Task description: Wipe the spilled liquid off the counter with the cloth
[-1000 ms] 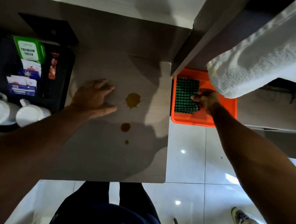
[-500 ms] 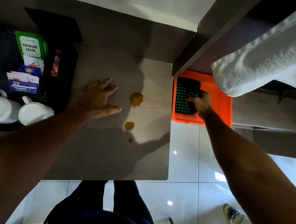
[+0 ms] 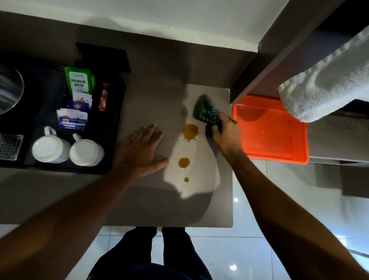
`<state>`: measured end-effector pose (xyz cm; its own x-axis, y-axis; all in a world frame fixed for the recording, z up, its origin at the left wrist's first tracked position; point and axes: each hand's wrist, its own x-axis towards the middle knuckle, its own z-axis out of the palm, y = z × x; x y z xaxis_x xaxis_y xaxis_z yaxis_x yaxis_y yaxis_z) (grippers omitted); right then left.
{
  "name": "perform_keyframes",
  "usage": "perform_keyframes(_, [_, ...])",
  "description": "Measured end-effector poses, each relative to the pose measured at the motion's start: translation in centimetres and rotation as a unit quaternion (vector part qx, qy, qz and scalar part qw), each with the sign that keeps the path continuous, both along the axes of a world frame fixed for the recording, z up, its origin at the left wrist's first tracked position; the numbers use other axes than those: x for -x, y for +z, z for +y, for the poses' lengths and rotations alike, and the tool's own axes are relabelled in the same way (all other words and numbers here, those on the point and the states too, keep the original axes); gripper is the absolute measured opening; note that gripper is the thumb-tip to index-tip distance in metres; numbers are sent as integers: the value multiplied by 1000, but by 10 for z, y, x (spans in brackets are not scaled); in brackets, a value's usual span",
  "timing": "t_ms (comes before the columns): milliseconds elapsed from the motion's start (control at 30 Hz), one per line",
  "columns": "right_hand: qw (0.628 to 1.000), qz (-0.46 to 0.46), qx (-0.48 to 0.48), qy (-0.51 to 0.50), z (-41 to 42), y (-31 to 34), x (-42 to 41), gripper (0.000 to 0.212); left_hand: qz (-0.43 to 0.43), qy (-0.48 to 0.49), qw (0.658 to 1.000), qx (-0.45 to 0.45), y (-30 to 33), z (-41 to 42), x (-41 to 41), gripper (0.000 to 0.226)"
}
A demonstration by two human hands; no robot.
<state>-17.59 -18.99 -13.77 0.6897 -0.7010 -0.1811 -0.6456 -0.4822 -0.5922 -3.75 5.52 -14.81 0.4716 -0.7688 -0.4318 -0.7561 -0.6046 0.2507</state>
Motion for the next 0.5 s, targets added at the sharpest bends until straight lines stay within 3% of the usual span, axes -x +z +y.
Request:
perform_keyframes(133, [976,146,25,162,34,-15,-2,63,-28,26,999,33,-21,26,20,89])
perform_keyframes(267, [984,143,24,106,48,-26,-1,69,-77,59,992,76,-40,65,48,76])
perform_keyframes(400, [969,236,41,66,63,-34,-26,61,-100,52,987,112,-51,92,60,72])
perform_keyframes(500, [971,231,57,30,73,-38,-60,62,-104,53,986,121,-55,93,59,72])
